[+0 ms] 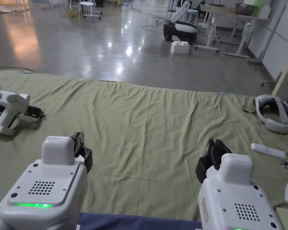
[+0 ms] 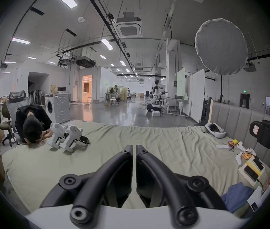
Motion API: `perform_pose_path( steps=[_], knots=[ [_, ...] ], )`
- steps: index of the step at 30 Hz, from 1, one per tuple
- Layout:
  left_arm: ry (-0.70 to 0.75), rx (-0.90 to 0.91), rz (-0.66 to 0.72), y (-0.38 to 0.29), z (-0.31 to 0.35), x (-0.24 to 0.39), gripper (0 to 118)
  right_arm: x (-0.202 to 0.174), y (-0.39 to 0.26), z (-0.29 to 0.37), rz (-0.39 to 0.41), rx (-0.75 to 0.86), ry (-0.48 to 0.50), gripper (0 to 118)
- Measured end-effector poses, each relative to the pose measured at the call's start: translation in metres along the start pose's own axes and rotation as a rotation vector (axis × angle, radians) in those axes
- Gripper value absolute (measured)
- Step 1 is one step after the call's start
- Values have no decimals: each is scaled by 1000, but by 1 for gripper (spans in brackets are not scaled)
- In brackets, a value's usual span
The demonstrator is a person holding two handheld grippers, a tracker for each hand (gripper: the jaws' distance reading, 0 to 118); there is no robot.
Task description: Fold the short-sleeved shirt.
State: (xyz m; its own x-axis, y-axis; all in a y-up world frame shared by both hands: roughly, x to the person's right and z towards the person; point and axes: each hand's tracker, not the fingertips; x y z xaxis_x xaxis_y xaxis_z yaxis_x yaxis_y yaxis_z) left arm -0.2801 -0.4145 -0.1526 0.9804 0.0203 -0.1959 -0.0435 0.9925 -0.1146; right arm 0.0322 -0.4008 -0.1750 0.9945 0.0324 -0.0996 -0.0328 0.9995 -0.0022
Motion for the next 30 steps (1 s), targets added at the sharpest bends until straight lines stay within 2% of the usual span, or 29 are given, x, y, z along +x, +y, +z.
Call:
perform_pose_path(
  steps=[6,8,11,14,18,21,23,25,26,27,28,30],
  knots=[
    [1,17,5,5,2,-9,2,-3,2,-3,-6,4,-13,10],
    [-23,-28,16,5,-2,-21,2,-2,2,-4,-4,-6,-17,10],
    [-169,-135,130,-1,-7,-51,2,2,2,-5,-20,-20,-15,10],
    [-201,-252,270,-18,-11,-86,2,5,0,-8,-43,-44,-11,10],
    [-231,-417,389,-49,-14,-143,2,6,-6,-12,-26,-91,0,10],
    [-260,-488,491,-73,-12,-178,3,10,-8,-16,-89,-154,17,10],
    [-264,-570,542,-88,-15,-197,12,11,-10,-17,-103,-170,15,10],
    [-315,-645,573,-105,-22,-215,33,11,-11,-19,-101,-180,9,10],
    [-338,-677,580,-111,-23,-219,48,11,-12,-20,-100,-185,10,10],
    [-363,-706,587,-117,-25,-221,68,11,-12,-20,-98,-191,10,10],
    [-381,-743,586,-120,-26,-220,74,11,-12,-21,-94,-196,9,10],
    [-403,-785,609,-130,-31,-223,75,10,-12,-21,-90,-201,12,10]
  ],
)
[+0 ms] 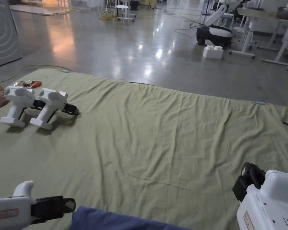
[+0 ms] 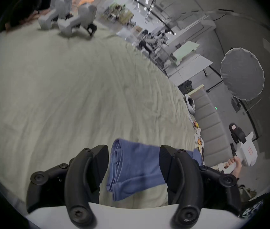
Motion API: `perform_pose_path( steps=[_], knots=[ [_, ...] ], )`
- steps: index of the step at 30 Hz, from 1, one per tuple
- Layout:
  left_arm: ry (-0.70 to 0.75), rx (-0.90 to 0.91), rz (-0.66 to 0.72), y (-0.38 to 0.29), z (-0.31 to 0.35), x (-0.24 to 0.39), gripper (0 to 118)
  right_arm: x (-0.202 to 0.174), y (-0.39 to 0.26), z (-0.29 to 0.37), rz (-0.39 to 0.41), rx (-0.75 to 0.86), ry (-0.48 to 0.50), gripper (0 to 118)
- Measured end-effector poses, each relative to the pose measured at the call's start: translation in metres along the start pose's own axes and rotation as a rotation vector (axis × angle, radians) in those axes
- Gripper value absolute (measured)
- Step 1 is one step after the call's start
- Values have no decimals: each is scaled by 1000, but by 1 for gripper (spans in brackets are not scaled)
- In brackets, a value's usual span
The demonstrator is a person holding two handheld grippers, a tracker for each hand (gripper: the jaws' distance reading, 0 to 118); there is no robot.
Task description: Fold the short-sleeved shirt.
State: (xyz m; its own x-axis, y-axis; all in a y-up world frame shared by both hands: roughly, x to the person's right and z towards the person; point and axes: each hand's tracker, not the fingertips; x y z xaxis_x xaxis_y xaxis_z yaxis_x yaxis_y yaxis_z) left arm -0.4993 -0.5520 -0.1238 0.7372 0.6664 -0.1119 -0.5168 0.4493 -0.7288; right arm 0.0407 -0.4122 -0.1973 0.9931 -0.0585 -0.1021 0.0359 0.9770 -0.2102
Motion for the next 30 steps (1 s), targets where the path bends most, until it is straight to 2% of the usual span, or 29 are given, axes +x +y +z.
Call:
perform_pose_path(
  steps=[5,9,10,12,15,18,20,22,26,27,29,30],
  knots=[
    [-77,-73,107,-6,-17,-28,79,0,0,-1,15,-13,-2,10],
    [-142,-143,338,-12,-35,-67,79,0,-2,3,20,-13,-10,10],
    [-186,-145,360,-24,-33,-41,79,1,-2,3,19,-13,-11,10],
    [-268,-122,377,-30,-33,-40,79,1,-2,4,19,-14,-13,10],
    [-320,-179,403,-36,-40,-26,75,2,-3,5,13,-18,-20,10],
    [-255,-191,335,-41,-53,-17,71,3,-3,5,8,-23,-21,10],
    [-211,-182,314,-41,-56,-4,58,3,-3,6,12,-27,-25,10],
    [-155,-191,291,-36,-60,-1,36,4,-4,7,23,-26,-23,10],
    [-163,-190,284,-37,-68,11,23,6,-4,7,29,-29,-29,10],
    [-150,-200,270,-37,-68,16,12,8,-5,7,26,-30,-32,10],
    [-39,-168,193,-36,-63,31,11,10,-6,7,24,-33,-37,10],
    [-51,-156,184,-34,-59,32,11,11,-6,7,24,-35,-40,10]
  ],
)
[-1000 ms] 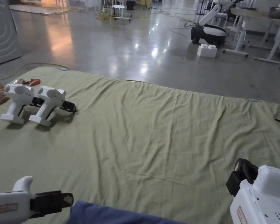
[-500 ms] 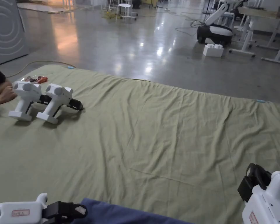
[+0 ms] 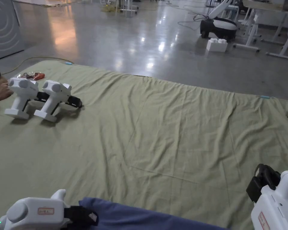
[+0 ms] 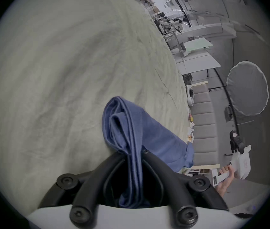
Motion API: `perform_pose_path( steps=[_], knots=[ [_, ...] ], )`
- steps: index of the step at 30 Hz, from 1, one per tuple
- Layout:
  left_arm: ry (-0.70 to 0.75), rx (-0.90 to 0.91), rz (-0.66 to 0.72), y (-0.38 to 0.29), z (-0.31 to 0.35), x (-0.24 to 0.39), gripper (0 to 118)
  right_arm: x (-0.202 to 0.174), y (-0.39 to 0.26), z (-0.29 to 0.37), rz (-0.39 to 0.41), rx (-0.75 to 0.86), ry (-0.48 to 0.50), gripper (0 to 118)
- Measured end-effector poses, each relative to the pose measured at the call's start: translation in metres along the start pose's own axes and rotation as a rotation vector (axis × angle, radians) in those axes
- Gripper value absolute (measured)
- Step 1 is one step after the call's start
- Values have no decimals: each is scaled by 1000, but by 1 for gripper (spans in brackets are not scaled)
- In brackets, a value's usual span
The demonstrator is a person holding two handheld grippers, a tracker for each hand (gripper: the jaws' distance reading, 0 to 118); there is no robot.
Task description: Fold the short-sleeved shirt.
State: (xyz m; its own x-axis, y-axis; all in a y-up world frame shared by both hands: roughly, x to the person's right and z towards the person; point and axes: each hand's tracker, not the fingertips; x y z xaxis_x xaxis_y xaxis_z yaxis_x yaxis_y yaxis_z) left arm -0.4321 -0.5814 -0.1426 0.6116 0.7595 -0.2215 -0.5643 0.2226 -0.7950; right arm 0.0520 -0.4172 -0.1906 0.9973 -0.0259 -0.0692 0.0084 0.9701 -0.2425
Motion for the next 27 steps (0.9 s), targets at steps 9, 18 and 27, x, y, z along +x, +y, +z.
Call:
perform_pose_path(
  steps=[9,18,27],
  knots=[
    [43,92,-53,26,49,16,9,8,0,1,0,0,-12,10],
    [317,174,-155,49,109,28,9,13,0,1,-4,-1,-6,10],
    [143,101,-220,26,82,93,9,13,-3,-2,-15,-13,11,10]
  ],
)
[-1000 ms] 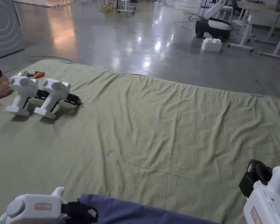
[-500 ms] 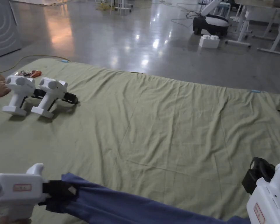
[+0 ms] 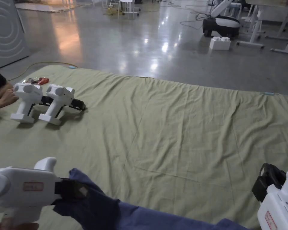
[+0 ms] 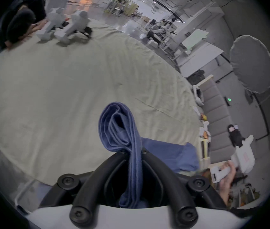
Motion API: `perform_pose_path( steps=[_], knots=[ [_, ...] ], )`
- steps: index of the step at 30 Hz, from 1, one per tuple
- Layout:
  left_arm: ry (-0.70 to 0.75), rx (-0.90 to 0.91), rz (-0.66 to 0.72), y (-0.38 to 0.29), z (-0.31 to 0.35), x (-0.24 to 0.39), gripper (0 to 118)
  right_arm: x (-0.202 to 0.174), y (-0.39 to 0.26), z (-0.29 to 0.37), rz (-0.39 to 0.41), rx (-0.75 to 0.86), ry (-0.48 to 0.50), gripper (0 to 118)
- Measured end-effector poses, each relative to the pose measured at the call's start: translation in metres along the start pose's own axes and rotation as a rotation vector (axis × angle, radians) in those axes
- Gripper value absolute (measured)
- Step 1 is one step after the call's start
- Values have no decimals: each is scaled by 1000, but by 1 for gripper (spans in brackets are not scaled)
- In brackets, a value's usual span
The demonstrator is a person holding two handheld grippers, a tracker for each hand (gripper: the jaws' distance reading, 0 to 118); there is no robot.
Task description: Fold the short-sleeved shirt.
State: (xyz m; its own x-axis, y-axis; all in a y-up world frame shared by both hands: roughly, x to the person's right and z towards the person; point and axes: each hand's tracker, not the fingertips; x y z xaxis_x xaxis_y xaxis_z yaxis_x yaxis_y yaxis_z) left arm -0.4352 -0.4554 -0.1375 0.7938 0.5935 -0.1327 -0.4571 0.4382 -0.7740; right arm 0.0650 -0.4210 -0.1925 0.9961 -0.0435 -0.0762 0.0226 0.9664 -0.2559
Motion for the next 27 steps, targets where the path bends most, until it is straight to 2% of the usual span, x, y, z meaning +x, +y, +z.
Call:
perform_pose_path(
  steps=[4,10,16,21,22,23,24,27],
  knots=[
    [-64,-58,-45,-15,-29,42,9,1,-2,1,2,-5,2,10],
    [-35,-163,-84,-46,-99,99,9,9,-10,2,-12,-27,-5,10],
    [66,-272,-101,-72,-177,117,9,20,-15,6,-29,-43,-25,10],
    [131,-329,-116,-87,-206,124,9,27,-19,8,-33,-54,-42,10],
    [145,-327,-114,-87,-208,125,12,28,-19,9,-34,-57,-46,10],
    [131,-322,-103,-87,-207,124,20,30,-20,9,-35,-60,-48,10],
    [90,-318,-69,-85,-205,124,36,30,-20,9,-35,-63,-49,10],
    [51,-303,-73,-79,-188,132,67,32,-21,10,-32,-68,-53,10]
  ],
)
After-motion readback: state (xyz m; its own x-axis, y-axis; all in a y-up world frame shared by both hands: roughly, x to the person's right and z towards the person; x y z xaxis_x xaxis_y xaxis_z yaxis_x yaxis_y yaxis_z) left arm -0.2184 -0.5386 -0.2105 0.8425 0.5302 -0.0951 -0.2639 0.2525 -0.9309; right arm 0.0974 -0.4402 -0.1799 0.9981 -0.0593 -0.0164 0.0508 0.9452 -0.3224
